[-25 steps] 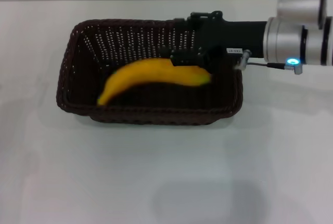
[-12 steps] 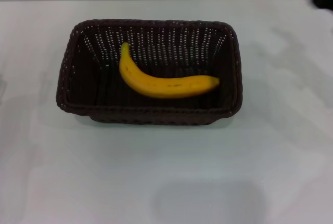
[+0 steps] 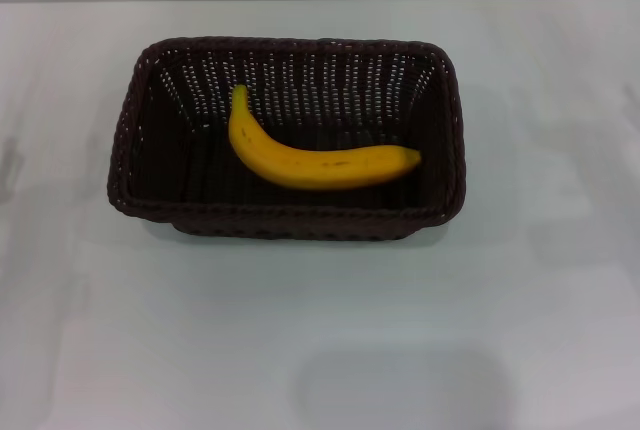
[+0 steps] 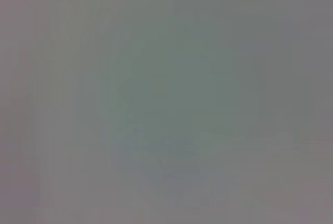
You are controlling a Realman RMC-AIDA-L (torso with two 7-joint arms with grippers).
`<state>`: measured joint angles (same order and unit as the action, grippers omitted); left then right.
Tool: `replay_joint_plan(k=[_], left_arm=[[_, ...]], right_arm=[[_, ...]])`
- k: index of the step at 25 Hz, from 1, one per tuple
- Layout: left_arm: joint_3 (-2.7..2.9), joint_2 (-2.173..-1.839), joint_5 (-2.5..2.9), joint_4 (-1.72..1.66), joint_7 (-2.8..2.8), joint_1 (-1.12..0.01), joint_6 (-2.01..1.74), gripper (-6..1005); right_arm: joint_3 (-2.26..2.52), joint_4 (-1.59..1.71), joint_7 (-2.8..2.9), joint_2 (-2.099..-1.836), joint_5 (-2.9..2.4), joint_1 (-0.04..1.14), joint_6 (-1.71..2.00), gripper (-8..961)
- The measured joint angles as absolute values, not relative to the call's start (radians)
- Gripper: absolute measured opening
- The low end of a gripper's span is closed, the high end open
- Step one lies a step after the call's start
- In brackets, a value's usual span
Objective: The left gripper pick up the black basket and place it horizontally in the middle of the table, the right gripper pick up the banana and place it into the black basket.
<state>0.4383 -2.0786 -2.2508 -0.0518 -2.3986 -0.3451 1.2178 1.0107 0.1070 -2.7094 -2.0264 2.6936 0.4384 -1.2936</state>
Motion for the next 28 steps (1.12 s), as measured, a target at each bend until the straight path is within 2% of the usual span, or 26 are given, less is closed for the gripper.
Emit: replay_joint_plan(k=[28], left_arm=[[0.427, -2.083, -2.233, -0.058, -2.425, -0.384, 1.233, 893]], right_arm=[[0.983, 0.095, -2.741, -2.016, 2.696, 0.414, -1.243, 843]])
